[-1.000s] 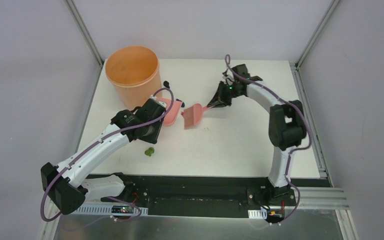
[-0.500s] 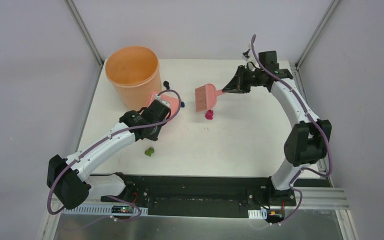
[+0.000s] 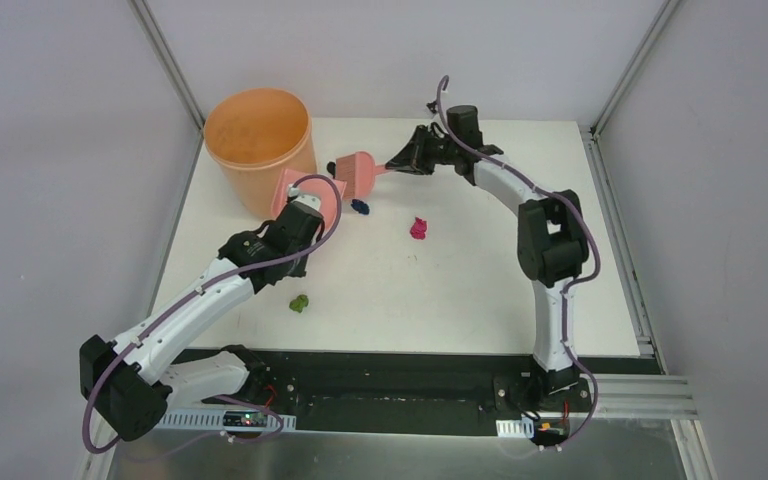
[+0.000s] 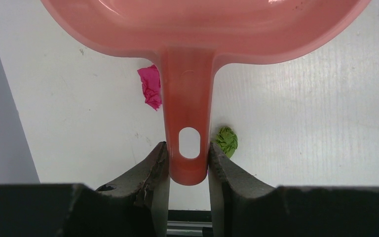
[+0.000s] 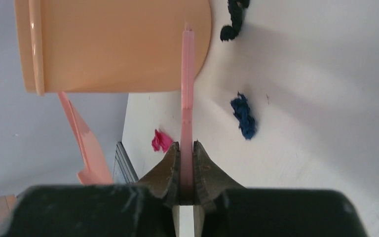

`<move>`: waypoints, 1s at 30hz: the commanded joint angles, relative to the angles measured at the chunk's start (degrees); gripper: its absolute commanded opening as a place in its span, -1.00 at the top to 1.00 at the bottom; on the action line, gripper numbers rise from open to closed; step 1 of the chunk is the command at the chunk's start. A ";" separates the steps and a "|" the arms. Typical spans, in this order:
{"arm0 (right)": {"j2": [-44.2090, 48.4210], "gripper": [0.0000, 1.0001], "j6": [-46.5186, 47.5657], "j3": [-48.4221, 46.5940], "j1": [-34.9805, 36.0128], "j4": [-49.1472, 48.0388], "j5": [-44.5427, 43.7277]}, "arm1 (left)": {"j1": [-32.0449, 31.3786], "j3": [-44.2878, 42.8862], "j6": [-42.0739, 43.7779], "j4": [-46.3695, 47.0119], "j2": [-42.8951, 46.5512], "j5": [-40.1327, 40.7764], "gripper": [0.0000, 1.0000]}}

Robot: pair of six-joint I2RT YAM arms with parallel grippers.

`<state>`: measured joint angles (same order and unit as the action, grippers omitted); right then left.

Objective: Sweep away the paper scraps from the table

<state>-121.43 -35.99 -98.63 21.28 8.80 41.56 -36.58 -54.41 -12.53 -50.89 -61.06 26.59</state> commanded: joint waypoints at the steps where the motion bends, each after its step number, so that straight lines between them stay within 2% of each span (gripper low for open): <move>1: -5.50 1.00 -14.71 -7.20 1.77 -20.13 -4.47 | 1.27 -0.55 -0.75 2.89 -3.28 -2.08 1.00; 5: -15.77 1.00 -25.38 -17.95 2.14 -21.08 -6.16 | 1.90 -1.28 0.37 3.15 -6.49 -4.83 1.00; 7: -17.57 1.00 -24.13 -19.17 2.54 -19.61 -8.55 | 2.01 -1.51 0.96 3.26 -7.73 -6.00 1.00; 9: -18.65 1.00 -21.12 -20.57 2.80 -13.74 -9.93 | 2.12 -1.86 1.34 3.05 -8.67 -6.90 1.00; 12: -17.43 1.00 -20.69 -16.68 2.51 -9.96 -10.54 | 2.21 -2.12 1.78 2.99 -9.25 -7.96 1.00; 18: -2.85 1.00 -16.20 1.09 0.92 -5.08 -11.09 | 2.21 -2.36 2.72 3.13 -8.96 -9.38 1.00; 23: 7.96 1.00 -13.17 13.01 -6.85 5.88 -4.29 | 2.29 -2.12 3.66 3.50 -7.82 -11.44 1.00; 27: 16.49 1.00 3.88 17.97 -13.90 27.92 -3.50 | 2.25 -1.61 4.99 4.17 -7.90 -13.31 1.00; 30: 21.76 1.00 15.73 20.09 -18.19 40.50 -1.56 | 2.22 -3.27 6.48 3.43 -9.71 -17.01 1.00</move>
<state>-107.50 -38.72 -81.14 7.31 26.33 36.42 -34.76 -54.63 -8.82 -49.25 -70.52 14.48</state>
